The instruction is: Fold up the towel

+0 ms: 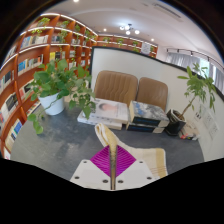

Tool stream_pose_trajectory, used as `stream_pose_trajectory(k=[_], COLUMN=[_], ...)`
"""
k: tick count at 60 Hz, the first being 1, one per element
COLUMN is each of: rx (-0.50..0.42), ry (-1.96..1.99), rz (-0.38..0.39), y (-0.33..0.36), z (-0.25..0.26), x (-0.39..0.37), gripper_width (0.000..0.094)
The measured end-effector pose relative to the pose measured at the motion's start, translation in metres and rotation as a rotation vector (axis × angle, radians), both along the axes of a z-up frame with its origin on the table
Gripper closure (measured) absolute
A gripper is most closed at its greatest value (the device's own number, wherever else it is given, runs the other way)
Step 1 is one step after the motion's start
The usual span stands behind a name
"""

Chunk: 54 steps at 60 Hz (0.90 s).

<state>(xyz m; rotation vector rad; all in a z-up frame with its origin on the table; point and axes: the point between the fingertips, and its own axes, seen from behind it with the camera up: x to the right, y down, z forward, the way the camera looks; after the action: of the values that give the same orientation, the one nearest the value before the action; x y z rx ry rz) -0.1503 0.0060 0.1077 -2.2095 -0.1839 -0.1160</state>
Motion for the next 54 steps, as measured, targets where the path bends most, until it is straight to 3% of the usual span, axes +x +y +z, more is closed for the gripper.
stream_pose_trajectory(k=[8, 15, 24, 30, 36, 43, 51, 54], rx=[0.065, 0.043, -0.032, -0.084, -0.118, -0.073, 0.036, 0.075], ry=[-0.041, -0.031, -0.023, -0.014, 0.032, 0.030, 0.050, 0.070], rz=[-0.037, -0.061, -0.100, -0.091, -0.053, -0.033, -0.029, -0.025], y=[0.002, 0.007, 0.003, -0.004, -0.012, -0.014, -0.020, -0.028], z=[0.046, 0.032, -0.025, -0.064, -0.077, -0.039, 0.046, 0.076], x=[0.086, 0.159, 0.232, 0.249, 0.239, 0.228, 0.205, 0.193], gripper_width=[0.0901, 0.0877, 0.0716, 0.0520, 0.0492, 0.0447, 0.0427, 0.0358])
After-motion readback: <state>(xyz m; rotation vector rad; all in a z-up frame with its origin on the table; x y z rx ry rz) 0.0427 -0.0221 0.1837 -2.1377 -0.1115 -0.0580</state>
